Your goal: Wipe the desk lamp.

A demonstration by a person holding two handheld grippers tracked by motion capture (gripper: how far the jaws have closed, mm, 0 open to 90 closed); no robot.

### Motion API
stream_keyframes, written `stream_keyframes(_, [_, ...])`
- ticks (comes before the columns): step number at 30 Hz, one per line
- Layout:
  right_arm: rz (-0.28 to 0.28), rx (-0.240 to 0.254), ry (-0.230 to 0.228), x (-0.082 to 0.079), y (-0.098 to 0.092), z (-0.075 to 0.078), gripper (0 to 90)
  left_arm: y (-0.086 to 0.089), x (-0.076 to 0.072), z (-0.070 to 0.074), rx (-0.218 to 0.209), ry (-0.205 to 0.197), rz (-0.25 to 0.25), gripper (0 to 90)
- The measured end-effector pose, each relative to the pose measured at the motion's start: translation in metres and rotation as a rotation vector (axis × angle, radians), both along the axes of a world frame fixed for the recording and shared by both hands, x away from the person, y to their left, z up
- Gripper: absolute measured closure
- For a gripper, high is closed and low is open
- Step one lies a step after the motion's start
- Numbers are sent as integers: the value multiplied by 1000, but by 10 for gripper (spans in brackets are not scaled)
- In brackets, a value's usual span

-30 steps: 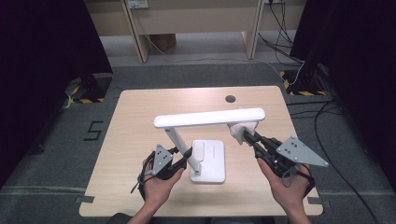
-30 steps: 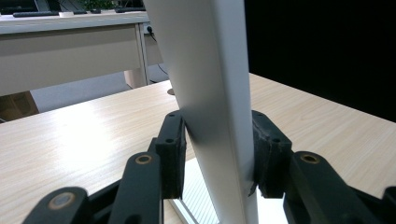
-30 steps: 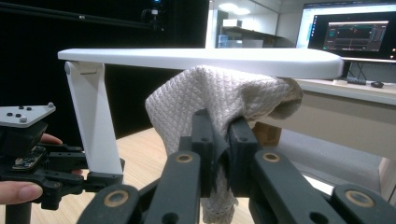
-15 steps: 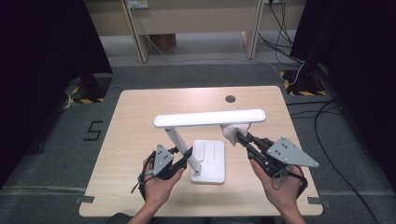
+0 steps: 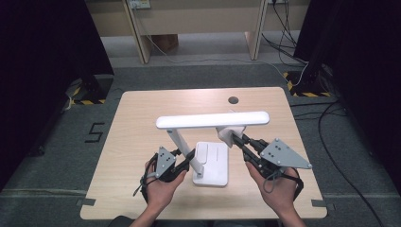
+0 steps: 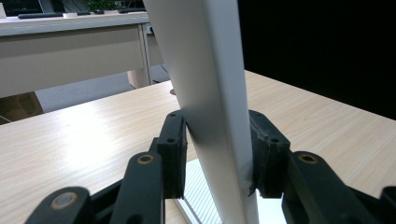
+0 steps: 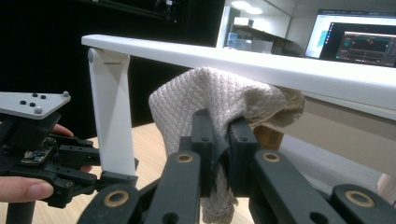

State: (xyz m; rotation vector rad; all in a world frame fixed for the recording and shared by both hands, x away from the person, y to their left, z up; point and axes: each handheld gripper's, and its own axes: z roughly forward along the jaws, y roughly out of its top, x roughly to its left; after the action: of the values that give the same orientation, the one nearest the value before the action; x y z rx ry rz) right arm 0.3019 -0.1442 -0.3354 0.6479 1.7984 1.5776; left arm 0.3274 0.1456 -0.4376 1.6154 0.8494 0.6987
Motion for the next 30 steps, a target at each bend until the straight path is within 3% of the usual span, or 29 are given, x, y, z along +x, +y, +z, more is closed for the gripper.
stream_keyframes(6, [11, -18, -9, 2, 7, 0, 844, -1, 0, 0, 5, -3, 3, 616])
stream_keyframes(30, [48, -16, 7, 7, 40, -2, 844, -2, 0, 0, 18, -7, 7, 624])
